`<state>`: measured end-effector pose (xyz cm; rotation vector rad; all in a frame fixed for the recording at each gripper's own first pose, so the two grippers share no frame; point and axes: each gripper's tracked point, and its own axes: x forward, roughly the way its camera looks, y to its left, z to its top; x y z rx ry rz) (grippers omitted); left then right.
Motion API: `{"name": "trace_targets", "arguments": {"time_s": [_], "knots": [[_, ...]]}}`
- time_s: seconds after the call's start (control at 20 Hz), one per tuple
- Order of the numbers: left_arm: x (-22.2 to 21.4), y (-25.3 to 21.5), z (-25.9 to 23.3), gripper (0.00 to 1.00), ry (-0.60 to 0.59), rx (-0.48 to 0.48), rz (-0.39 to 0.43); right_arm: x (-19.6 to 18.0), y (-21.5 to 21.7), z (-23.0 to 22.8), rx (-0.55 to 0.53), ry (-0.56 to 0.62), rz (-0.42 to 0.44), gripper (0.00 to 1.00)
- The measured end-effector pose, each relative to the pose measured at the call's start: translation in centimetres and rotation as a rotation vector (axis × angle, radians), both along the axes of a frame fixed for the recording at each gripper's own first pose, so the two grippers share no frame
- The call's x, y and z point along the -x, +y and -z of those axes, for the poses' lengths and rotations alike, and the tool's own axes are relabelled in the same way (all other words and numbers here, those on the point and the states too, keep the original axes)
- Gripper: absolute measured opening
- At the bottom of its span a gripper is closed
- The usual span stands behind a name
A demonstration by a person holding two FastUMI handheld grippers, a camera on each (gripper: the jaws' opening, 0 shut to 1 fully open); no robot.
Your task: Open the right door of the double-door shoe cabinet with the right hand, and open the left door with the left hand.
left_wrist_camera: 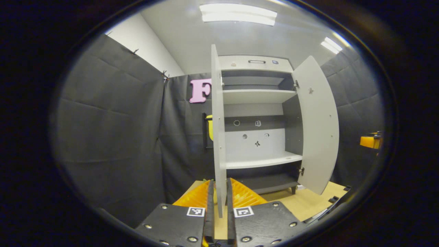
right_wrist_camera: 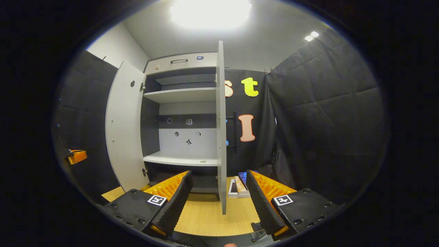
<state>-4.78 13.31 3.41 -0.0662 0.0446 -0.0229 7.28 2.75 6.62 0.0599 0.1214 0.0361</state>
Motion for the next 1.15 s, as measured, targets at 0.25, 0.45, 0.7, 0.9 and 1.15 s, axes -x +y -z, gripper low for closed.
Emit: {"name": "trace_targets", "arguments": {"time_s": [0.25,0.45,0.7,0.9,1.15], "knots": [[0.1,1.1,-0.1,0.27,0.000,0.033,-0.041,-0.3,-0.3,-0.3,0.008,-0.014,-0.004,0.97],[0.0,1.6,-0.5,0.81,-0.010,0.029,-0.047,-0.4,-0.6,-0.4,0.007,-0.020,0.001,0.97],[0.2,2.6,-1.1,0.87,-0.026,0.009,-0.084,-0.5,-0.8,-0.4,0.002,-0.022,0.009,0.97],[0.2,3.1,-1.4,0.87,-0.038,-0.021,-0.101,-0.8,-1.0,-0.6,0.009,-0.031,0.014,0.97],[0.1,3.2,-1.7,0.86,-0.054,-0.037,-0.111,-0.9,-1.1,-0.6,0.004,-0.031,0.022,0.97]]}}
